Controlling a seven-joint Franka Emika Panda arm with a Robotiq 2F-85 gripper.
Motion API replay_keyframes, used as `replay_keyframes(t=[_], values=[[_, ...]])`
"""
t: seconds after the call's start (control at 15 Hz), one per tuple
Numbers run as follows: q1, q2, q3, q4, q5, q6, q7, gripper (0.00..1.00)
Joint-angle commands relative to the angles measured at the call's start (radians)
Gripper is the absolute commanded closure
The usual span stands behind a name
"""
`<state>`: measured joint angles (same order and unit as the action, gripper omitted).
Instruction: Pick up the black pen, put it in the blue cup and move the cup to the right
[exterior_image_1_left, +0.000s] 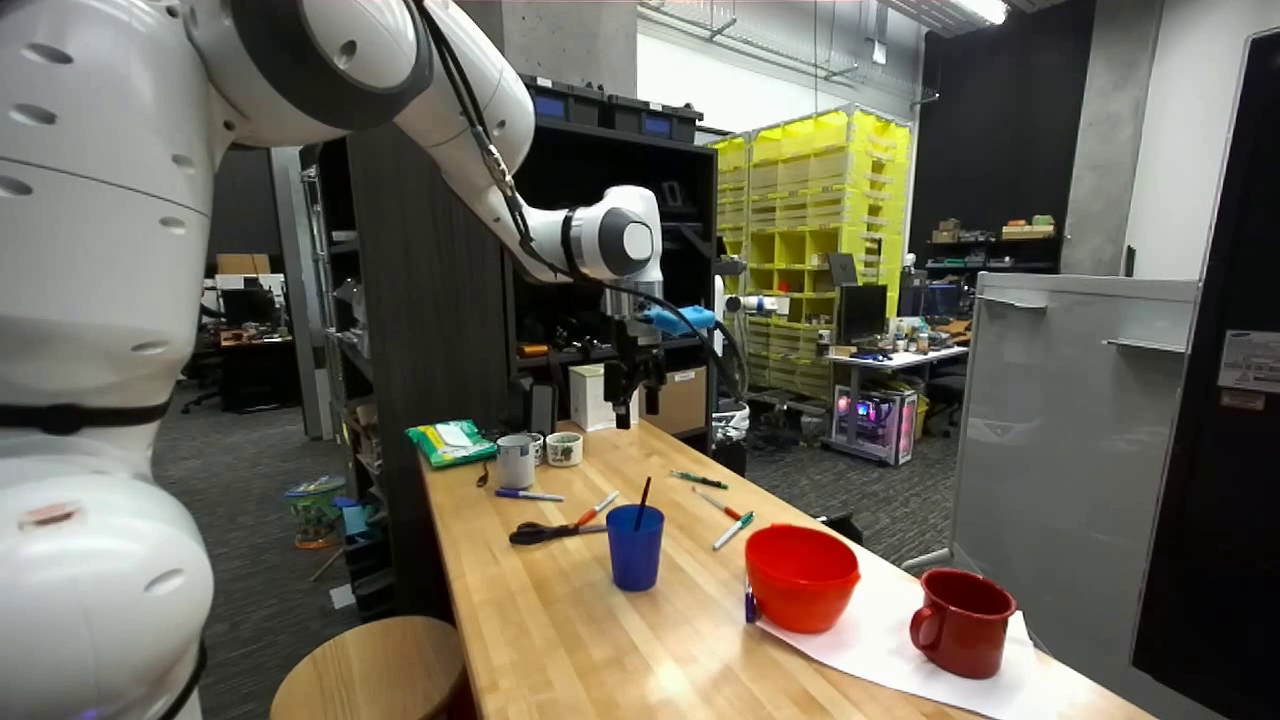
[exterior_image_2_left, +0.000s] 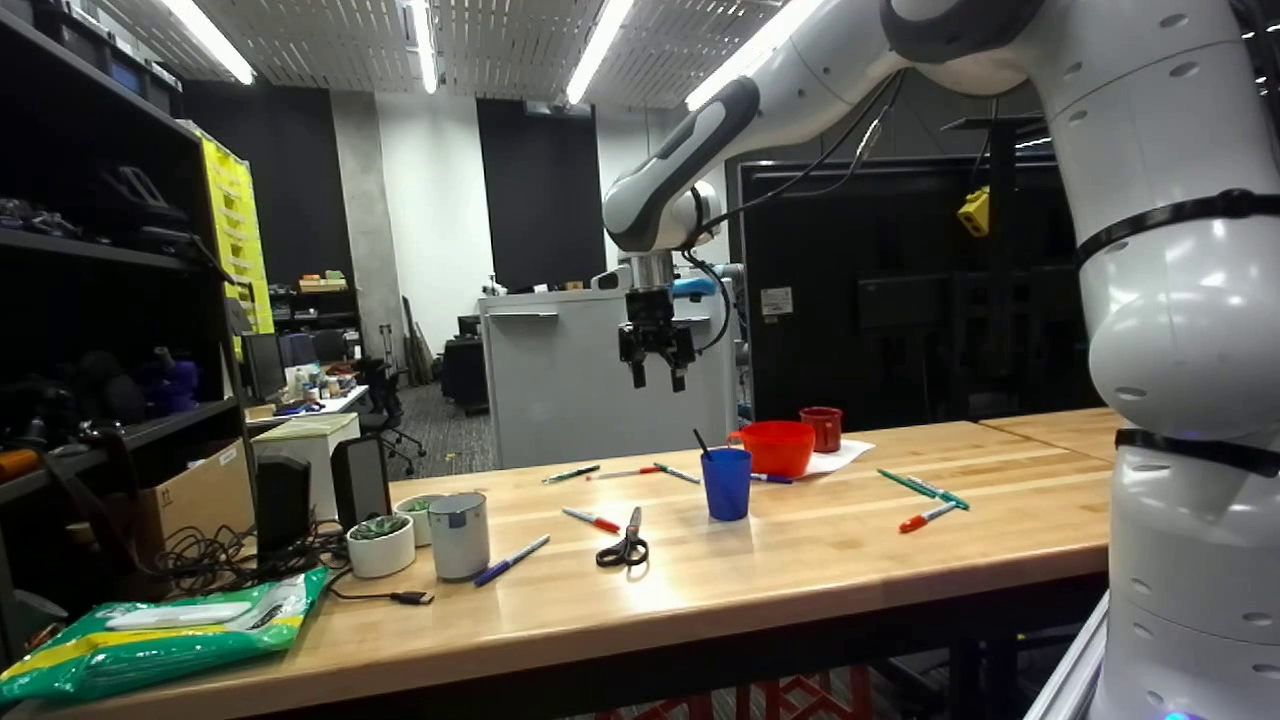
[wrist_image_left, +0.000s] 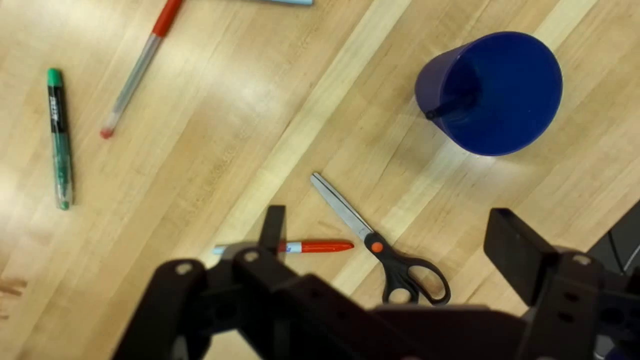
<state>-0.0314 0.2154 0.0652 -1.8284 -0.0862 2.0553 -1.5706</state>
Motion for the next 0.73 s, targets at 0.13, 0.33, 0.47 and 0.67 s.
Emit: replay_keyframes(t=[0.13,0.33,0.47,0.67], values=[[0.018,0.002,0.007,0.02,-0.029,-0.017,-0.12,0.0],[0.028,0.002,0.014,0.028,-0.036,-0.019,-0.162,0.0],[0.029,0.002,0.014,0.029,-0.036,-0.019,-0.168,0.0],[0.029,0.002,0.013,0.029,-0.036,-0.019,-0.172,0.0]])
